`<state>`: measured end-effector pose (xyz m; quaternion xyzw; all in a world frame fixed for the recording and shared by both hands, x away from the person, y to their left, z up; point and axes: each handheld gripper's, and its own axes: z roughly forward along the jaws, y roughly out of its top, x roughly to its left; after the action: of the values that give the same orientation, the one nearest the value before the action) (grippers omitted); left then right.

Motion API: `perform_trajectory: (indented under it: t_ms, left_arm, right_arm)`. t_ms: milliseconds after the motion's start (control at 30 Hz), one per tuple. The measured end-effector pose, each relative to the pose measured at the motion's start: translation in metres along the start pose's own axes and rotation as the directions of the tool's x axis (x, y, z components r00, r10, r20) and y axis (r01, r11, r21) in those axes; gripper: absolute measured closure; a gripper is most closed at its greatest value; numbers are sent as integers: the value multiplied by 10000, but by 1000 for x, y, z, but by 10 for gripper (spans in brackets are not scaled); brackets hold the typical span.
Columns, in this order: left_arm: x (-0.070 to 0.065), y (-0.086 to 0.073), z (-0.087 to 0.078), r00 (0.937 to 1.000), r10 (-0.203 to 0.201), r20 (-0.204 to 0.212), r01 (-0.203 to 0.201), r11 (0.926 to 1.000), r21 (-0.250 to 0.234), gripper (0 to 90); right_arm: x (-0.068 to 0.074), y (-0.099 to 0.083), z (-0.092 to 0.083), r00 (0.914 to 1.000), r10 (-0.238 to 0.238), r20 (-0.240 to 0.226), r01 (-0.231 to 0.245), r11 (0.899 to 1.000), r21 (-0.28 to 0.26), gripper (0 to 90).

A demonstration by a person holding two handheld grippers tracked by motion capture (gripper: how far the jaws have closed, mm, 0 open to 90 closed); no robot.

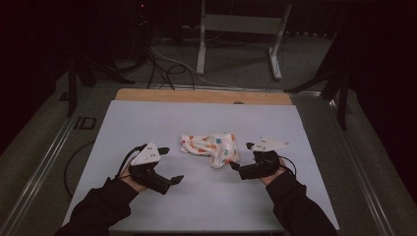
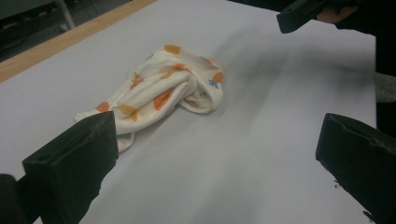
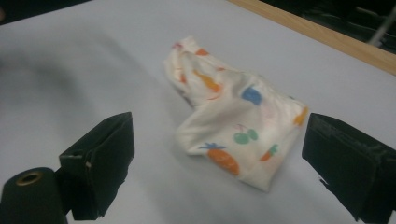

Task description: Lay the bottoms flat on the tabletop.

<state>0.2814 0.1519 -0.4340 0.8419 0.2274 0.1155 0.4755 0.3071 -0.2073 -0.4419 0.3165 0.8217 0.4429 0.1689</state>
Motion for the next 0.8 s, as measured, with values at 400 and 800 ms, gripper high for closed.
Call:
perform_trajectory:
  t_ms: [400, 800]
  left_arm:
    - [5, 8, 31, 9994, -73, -342, 78, 9999, 124, 2]
    - [1, 6, 67, 9989, 347, -300, -334, 9985, 431, 227]
  right_arm:
    - [-15, 1, 25, 9947, 829, 607, -860, 9950, 515, 94]
    - [-22, -14, 52, 9789, 1297, 1579, -1493, 9815, 1196, 221]
